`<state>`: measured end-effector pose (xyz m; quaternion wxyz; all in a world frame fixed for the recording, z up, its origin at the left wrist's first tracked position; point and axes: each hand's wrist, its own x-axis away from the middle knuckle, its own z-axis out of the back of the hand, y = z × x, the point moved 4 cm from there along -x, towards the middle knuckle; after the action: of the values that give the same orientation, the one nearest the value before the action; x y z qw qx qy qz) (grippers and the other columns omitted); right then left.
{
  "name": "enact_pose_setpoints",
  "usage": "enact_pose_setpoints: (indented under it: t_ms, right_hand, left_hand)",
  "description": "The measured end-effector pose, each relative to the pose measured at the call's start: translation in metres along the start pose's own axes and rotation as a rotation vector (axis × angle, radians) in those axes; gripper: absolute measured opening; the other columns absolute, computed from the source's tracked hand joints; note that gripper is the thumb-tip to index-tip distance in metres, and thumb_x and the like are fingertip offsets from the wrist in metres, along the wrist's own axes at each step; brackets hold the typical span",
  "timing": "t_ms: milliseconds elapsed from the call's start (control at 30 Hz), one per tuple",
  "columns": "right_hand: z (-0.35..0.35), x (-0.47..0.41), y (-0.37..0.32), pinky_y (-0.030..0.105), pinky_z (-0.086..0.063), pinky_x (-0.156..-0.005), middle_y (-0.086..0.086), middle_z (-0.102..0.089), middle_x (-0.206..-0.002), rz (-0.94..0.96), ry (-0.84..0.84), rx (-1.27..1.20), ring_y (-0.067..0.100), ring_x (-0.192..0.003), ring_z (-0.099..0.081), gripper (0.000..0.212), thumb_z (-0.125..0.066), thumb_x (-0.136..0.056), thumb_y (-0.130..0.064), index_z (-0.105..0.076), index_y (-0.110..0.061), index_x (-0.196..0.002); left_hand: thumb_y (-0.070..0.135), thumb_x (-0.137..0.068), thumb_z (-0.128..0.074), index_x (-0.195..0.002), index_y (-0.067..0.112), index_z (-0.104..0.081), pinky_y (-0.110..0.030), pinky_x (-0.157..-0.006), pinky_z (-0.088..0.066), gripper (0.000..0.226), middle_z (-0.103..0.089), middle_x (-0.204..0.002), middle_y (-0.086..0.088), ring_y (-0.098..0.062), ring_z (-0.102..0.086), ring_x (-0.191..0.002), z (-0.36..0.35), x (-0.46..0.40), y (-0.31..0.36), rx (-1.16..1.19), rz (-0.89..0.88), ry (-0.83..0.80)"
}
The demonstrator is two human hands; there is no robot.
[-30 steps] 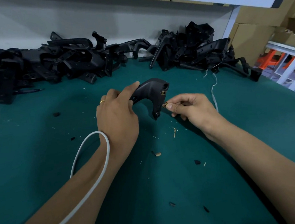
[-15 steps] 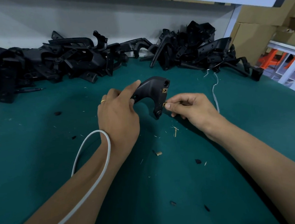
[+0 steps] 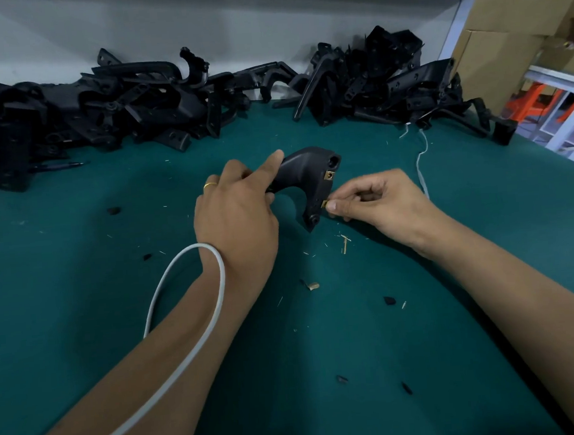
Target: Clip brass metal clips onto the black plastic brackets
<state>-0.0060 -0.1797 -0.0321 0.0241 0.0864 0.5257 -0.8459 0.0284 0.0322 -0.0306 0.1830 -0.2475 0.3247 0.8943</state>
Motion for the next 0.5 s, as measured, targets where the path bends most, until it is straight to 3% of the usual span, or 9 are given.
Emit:
enact_pose_setpoints:
  t_ms: [133,233,367,500]
  right_hand:
    - [0.001,0.002,-0.002,0.030,-0.045,-0.072,0.017,-0.075,-0.080,0.014,0.002,0.016,0.019,-0.073,-0.056,0.004,-0.084,-0.087,-0.018,-0.084,-0.021,-0.084]
    - [-0.001,0.003,-0.004,0.031,-0.045,-0.073,0.018,-0.075,-0.081,0.027,0.000,0.007,0.021,-0.074,-0.056,0.003,-0.084,-0.087,-0.016,-0.083,-0.019,-0.085]
    - [-0.005,0.004,-0.007,0.027,-0.045,-0.070,0.004,-0.078,-0.075,0.033,-0.010,-0.012,0.021,-0.074,-0.055,0.006,-0.084,-0.087,-0.016,-0.083,-0.020,-0.083]
    - [-0.009,0.005,-0.007,0.036,-0.044,-0.074,0.004,-0.078,-0.077,-0.007,-0.020,-0.030,0.024,-0.075,-0.056,0.008,-0.084,-0.086,-0.017,-0.083,-0.020,-0.079]
  left_hand:
    - [0.013,-0.100,-0.060,-0.150,0.038,-0.050,-0.038,-0.070,-0.040,0.056,-0.055,-0.106,-0.004,-0.021,-0.038,-0.088,0.000,0.002,0.001,-0.047,-0.003,0.016]
    - [0.011,-0.099,-0.061,-0.149,0.037,-0.052,-0.040,-0.070,-0.042,0.056,-0.055,-0.106,-0.005,-0.023,-0.039,-0.087,0.000,0.003,0.001,-0.030,-0.003,0.021]
    - [0.010,-0.098,-0.061,-0.148,0.037,-0.052,-0.040,-0.071,-0.043,0.058,-0.055,-0.106,-0.005,-0.023,-0.038,-0.087,0.000,0.003,0.001,-0.038,-0.013,0.018]
    - [0.007,-0.097,-0.060,-0.149,0.036,-0.053,-0.043,-0.074,-0.044,0.059,-0.055,-0.106,-0.007,-0.025,-0.038,-0.085,-0.002,0.004,0.004,-0.054,-0.036,0.025]
